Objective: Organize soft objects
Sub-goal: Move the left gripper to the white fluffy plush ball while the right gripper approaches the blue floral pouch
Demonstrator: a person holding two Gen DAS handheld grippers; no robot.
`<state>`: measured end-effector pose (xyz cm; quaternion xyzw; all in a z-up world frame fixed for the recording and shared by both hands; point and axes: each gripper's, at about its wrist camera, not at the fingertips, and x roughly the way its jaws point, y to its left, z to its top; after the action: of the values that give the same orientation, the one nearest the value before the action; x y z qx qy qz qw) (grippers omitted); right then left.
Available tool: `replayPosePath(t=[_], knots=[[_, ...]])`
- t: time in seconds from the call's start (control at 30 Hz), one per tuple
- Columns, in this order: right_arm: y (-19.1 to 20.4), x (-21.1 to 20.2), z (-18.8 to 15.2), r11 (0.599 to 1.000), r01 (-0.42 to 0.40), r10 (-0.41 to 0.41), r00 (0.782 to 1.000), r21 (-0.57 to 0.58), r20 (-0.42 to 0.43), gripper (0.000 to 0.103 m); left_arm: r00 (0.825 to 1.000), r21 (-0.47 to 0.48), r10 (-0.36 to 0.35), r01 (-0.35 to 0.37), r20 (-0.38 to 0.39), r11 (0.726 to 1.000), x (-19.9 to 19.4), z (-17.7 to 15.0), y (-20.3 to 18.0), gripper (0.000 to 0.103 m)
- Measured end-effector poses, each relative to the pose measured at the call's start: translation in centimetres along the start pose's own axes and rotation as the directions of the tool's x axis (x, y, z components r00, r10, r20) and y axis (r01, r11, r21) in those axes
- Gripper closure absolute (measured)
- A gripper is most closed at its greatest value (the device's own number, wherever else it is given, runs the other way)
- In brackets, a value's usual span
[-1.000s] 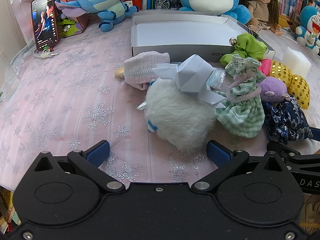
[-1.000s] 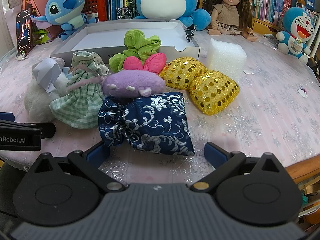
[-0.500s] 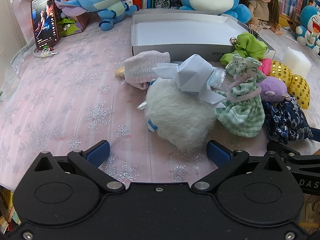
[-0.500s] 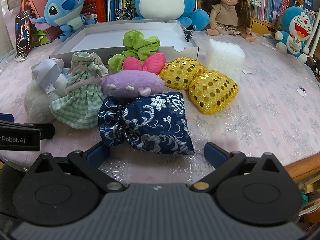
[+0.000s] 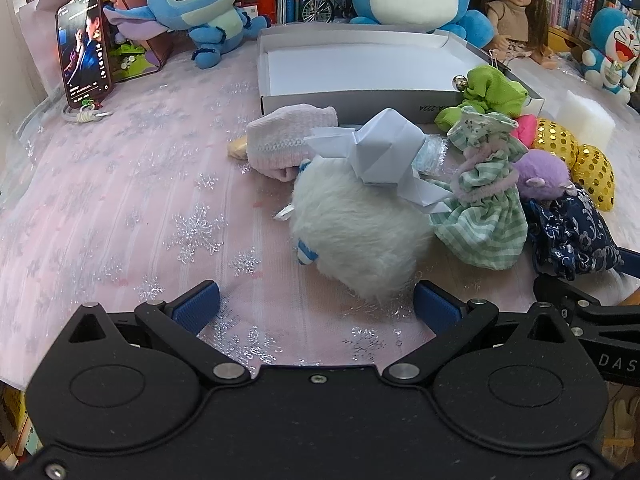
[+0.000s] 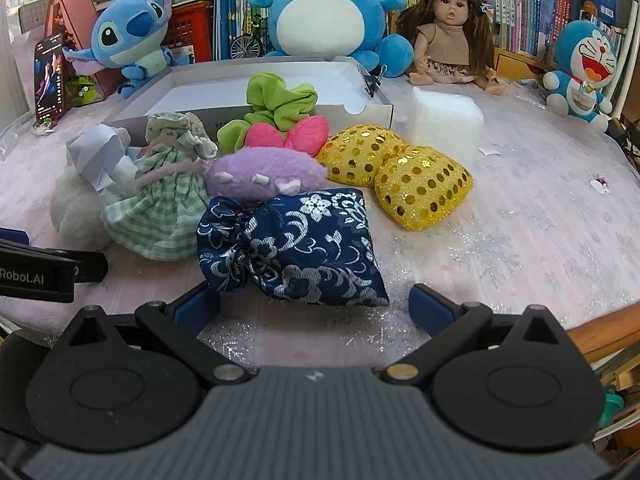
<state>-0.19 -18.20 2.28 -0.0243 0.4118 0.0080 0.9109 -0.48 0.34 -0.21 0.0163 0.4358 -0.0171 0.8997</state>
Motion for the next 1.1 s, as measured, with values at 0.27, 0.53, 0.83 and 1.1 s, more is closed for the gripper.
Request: replayPosePath(t=[0.27,0.53,0.83,1.1], knots=[[0.0,0.1,-0.7,1.0,-0.011,0.011,0.999,0.001,0.046,0.0,0.999,-0.012,0.0,0.0,0.048,1.0,-0.4,-0.7,0.2,0.0],[-0.7,-1.3,-0.4,0.996,-0.09,0.089,0.99,0.004,0.108,0.0,0.99,-0.028,-0.074,0.077,0.117,0.997,-2.3,0.0,0.7,0.012],[0.3,-0.7,0.5,0.995,-0.061,0.072,0.988,-0.082,0.137,0.009,0.977,0.131,-0.02,-0.008,0.213,0.991,-2.9,0.6,-1.4,0.014],[0.4,-0.6,0.4,0.993,-0.076,0.09,0.984,-0.092,0.156,0.014,0.979,0.13,-0.087,0.063,0.187,0.99,-1.8,1.0,-1.1,0.028]])
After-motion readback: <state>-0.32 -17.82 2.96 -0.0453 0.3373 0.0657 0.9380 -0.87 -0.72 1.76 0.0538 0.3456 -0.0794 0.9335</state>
